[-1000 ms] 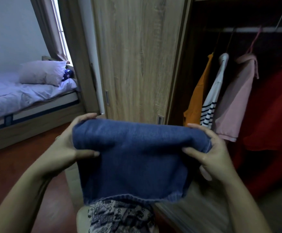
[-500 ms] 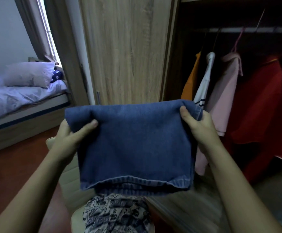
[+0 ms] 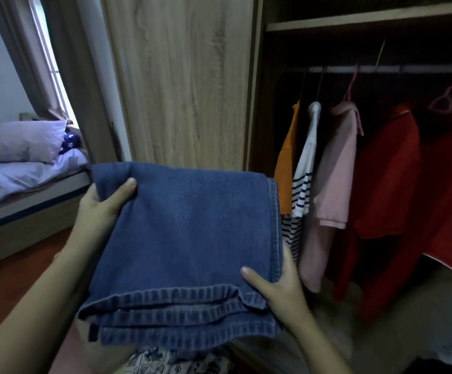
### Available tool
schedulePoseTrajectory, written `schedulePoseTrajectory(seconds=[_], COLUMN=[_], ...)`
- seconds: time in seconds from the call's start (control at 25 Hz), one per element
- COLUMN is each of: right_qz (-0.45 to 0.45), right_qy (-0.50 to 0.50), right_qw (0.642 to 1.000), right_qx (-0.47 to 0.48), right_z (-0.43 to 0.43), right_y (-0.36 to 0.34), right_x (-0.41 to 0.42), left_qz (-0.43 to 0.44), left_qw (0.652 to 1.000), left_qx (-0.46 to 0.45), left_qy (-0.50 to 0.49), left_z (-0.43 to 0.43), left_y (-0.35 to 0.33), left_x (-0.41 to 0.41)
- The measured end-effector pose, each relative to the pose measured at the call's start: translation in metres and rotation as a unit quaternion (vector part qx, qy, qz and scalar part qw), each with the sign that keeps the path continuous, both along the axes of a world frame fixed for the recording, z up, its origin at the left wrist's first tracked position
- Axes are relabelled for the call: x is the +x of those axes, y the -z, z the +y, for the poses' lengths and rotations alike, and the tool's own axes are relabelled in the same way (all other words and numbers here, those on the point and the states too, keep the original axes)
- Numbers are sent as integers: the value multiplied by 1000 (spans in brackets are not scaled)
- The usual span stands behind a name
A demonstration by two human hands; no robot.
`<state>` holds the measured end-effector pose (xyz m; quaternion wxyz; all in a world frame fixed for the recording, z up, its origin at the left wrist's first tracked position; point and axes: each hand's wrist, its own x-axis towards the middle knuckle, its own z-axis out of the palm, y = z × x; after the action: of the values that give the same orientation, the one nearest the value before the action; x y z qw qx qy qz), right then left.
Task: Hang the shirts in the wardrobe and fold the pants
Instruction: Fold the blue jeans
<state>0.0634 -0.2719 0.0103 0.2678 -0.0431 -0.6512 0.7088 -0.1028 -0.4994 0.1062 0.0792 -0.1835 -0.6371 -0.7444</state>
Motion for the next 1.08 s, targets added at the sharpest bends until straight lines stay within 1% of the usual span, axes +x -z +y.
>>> schedulePoseTrajectory(seconds=[0.08, 0.12, 0.16, 0.2, 0.24, 0.32, 0.36, 0.44, 0.52, 0.6, 0.68, 0.72, 0.76, 0.88, 1.0, 1.08], right_qz=[26, 37, 53, 72, 82, 82, 78, 67, 44, 45, 69, 81, 94, 114, 108, 87], right_qy=[65, 81, 91, 107, 126, 177, 194, 235, 279, 346, 418, 447, 466, 502, 530, 549], right_qw=[998, 996, 994, 991, 989, 978, 972, 951, 923, 879, 820, 797, 781, 745, 706, 696], right_qx=[7, -5, -25, -27, -5, 67, 106, 188, 262, 326, 384, 398, 404, 424, 457, 455], right_z=[4, 9, 16, 24, 32, 56, 69, 98, 121, 150, 180, 197, 213, 257, 297, 323], right_y=[-6, -13, -22, -32, -39, -60, -73, -100, -129, -159, -198, -218, -241, -308, -374, -413], right_x=[-7, -9, -10, -10, -8, 0, 6, 19, 29, 38, 47, 53, 60, 78, 85, 81], left_qz=[-37, -49, -58, -47, -22, 32, 39, 62, 134, 226, 301, 325, 349, 412, 422, 416], left_qw=[989, 973, 957, 945, 947, 969, 978, 984, 979, 965, 949, 942, 934, 907, 904, 905], left_qx=[-75, -131, -182, -220, -219, -143, -93, -23, -4, -2, 1, 6, 13, 30, 46, 63], left_qy=[122, 185, 220, 237, 236, 197, 181, 166, 156, 136, 93, 79, 73, 75, 61, 64], left_z=[7, 10, 17, 27, 39, 81, 102, 143, 178, 219, 258, 276, 294, 343, 402, 443], left_y=[-15, -21, -25, -28, -28, -31, -35, -52, -76, -113, -157, -180, -203, -269, -339, -376], left_x=[-12, -19, -26, -30, -31, -30, -27, -25, -26, -21, -11, -5, 1, 8, 4, -3])
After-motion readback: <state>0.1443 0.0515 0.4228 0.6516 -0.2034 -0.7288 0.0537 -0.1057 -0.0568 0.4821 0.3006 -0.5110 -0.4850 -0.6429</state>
